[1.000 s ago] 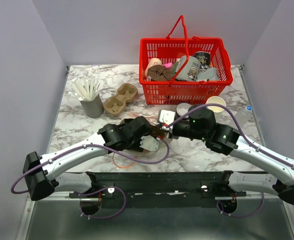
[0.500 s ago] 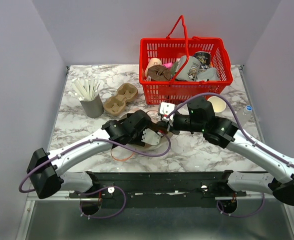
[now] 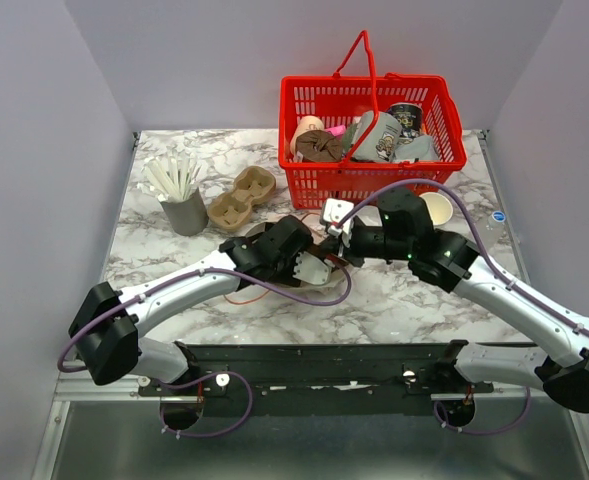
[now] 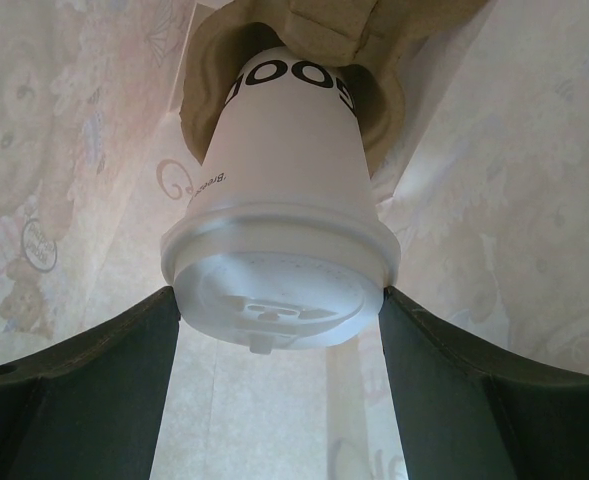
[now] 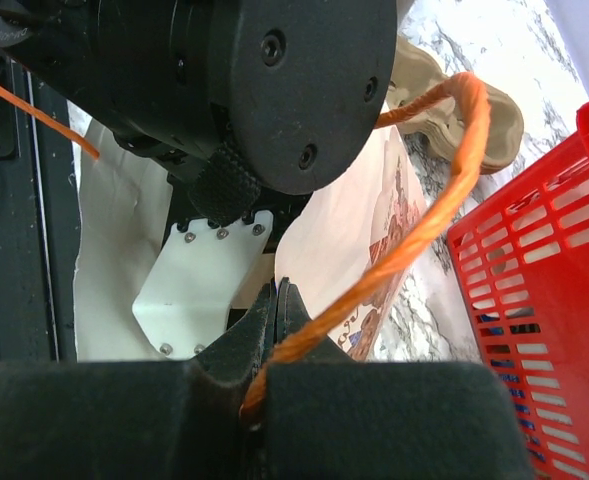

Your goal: Pack the takeout coffee

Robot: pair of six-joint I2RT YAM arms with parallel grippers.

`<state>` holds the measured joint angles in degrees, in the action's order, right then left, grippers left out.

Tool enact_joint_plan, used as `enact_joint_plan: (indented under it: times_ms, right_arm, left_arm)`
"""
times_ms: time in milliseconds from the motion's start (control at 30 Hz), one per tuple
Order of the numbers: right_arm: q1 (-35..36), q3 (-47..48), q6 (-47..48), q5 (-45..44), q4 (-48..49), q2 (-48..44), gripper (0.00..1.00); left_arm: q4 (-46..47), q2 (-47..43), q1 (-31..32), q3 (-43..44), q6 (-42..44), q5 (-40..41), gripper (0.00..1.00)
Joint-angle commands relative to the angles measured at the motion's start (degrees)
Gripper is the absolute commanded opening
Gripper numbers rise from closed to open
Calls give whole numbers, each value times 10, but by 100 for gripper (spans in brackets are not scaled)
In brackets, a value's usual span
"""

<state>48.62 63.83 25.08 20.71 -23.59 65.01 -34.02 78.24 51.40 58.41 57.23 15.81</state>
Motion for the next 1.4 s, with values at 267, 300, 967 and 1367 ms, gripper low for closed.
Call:
enact_joint_plan:
  times_ms: [267, 300, 967, 1367]
  right_arm:
    - [-28, 39, -2, 65, -63, 6, 1]
    - [-28, 40, -3, 62, -64, 7, 1]
    - [-116, 79, -3, 111, -129, 46, 0]
    - [-125, 90, 14, 123, -157, 64, 0]
  left_arm:
    - [29, -24, -7, 0, -41, -11, 89]
    - [28, -24, -7, 2, -43, -10, 99]
    - [14, -35, -7, 43, -81, -59, 99]
    - [15, -42, -7, 55, -107, -89, 99]
